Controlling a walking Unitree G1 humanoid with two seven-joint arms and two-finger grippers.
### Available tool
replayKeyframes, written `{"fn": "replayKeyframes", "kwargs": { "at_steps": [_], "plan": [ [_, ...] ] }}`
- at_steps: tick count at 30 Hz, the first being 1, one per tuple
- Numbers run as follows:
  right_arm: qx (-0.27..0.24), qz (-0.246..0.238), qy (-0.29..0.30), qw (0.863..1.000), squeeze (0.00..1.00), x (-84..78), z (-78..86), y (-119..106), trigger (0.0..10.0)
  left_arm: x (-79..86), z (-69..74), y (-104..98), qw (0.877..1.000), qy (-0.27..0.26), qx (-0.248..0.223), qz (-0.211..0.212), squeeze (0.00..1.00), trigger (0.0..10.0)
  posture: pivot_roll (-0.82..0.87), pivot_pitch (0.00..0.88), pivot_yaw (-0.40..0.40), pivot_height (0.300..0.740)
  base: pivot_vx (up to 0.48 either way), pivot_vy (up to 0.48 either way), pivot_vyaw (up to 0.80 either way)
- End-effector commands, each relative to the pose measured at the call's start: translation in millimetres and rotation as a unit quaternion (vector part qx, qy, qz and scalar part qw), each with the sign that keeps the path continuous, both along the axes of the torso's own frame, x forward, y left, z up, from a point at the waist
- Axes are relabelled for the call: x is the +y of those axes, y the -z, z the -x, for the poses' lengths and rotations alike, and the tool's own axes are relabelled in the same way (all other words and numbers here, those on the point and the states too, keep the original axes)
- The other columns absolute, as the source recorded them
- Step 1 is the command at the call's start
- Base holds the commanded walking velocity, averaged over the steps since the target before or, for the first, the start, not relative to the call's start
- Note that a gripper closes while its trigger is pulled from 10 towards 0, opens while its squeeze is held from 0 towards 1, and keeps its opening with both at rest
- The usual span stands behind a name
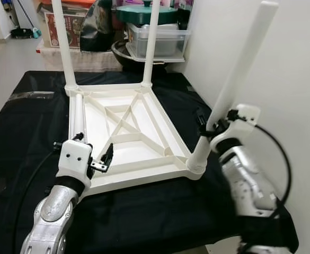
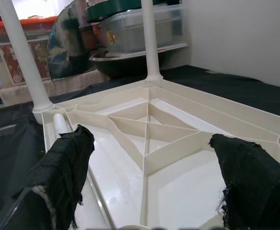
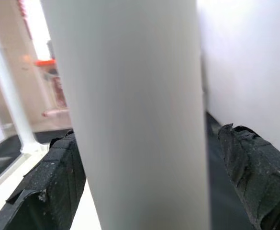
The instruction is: Building children table
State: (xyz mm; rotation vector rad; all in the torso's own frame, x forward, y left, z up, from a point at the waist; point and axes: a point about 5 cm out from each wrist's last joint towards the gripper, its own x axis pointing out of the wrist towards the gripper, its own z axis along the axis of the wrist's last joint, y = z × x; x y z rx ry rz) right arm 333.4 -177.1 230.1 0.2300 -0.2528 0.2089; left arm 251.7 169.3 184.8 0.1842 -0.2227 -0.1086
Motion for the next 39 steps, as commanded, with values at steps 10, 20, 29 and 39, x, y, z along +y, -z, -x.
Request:
{"fn": "replayKeyframes", "kwargs": {
  "at_steps": [10, 20, 29, 39],
  "plan": [
    [0.109, 0.036, -0.163, 0.980, 0.00, -51.2, -19.9, 21.5, 10.0, -4.4, -3.8, 1.4, 1.000, 0.013, -0.002, -0.006, 0.00, 10.0, 0.09, 0.000, -0.132, 0.740, 0.000, 0.000, 0.00],
    [0.101, 0.087, -0.208, 0.969, 0.00, -70.9, -37.3, 7.7, 10.0, -5.8, -4.3, 1.7, 1.000, 0.015, -0.005, -0.006, 0.00, 10.0, 0.11, 0.000, -0.152, 0.740, 0.000, 0.000, 0.00],
    [0.090, 0.092, -0.229, 0.965, 0.00, -72.0, -41.2, 6.9, 0.0, -4.4, -2.3, 2.2, 1.000, 0.014, -0.005, -0.010, 0.00, 10.0, 0.13, 0.000, -0.164, 0.740, 0.000, 0.000, 0.00],
    [0.138, 0.100, -0.163, 0.972, 0.00, -77.8, -43.1, 34.2, 0.0, -7.2, -1.1, 4.4, 1.000, 0.018, -0.003, -0.010, 0.00, 10.0, 0.13, 0.000, -0.163, 0.740, 0.000, 0.000, 0.00]
  ]
}}
